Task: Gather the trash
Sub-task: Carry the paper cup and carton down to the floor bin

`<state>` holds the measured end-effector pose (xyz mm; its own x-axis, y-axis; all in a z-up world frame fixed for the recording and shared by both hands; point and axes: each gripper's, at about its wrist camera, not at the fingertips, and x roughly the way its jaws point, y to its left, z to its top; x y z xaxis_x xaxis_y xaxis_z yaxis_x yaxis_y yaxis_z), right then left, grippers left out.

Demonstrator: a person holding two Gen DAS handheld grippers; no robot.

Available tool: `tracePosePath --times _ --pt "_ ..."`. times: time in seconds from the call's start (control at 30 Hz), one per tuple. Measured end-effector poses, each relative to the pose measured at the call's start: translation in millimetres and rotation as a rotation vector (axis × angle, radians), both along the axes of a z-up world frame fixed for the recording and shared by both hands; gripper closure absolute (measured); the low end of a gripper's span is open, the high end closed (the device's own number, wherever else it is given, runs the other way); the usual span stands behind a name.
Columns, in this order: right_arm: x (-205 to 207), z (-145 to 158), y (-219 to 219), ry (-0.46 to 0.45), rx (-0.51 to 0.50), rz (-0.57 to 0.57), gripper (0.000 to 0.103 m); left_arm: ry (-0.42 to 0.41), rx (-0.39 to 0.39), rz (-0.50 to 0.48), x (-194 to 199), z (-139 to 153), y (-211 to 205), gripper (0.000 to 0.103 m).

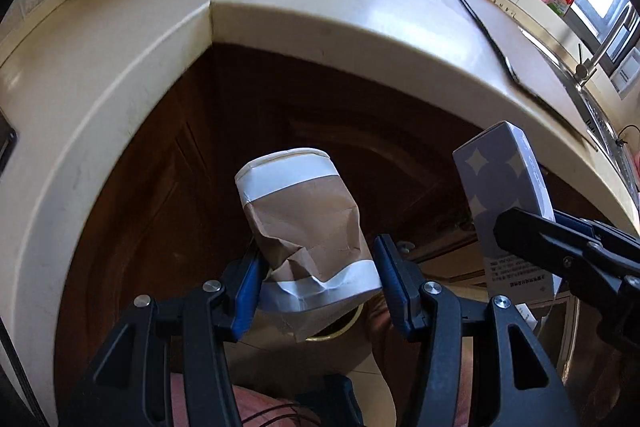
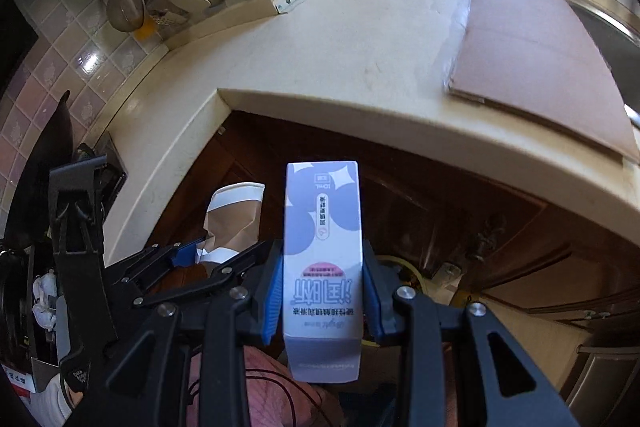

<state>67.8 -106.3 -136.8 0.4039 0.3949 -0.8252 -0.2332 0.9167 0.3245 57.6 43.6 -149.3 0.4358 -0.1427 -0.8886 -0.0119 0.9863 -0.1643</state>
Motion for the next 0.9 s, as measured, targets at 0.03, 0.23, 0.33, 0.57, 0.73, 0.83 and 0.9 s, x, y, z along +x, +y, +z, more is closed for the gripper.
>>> tracePosePath --times 0.03,0.23,0.33,0.57,0.73,0.83,0.9 --pt "0 -8 0 0.014 -0.006 -0.004 0.069 0.011 0.004 -0.003 -2 -6 -1 0.051" --pt "2 -46 -1 0.088 -0.028 -0.011 0.069 0.088 0.003 -0.010 -8 -39 -2 0.051" --pt "4 -65 -3 0.123 -0.034 -0.018 0.069 0.119 0.012 -0.020 -9 -53 -4 0.051" --pt "10 -112 -10 0.221 -0.053 -0.029 0.069 0.195 0.029 -0.053 -11 -85 -13 0.051" --pt "13 -153 -16 0.316 -0.048 -0.037 0.068 0.256 0.036 -0.079 -7 -110 -17 0.051" --pt "17 -178 -19 0.381 -0.042 -0.047 0.068 0.285 0.034 -0.095 -1 -126 -18 0.051" --pt "20 -193 -22 0.419 -0.038 -0.052 0.068 0.312 0.037 -0.098 2 -140 -17 0.051"
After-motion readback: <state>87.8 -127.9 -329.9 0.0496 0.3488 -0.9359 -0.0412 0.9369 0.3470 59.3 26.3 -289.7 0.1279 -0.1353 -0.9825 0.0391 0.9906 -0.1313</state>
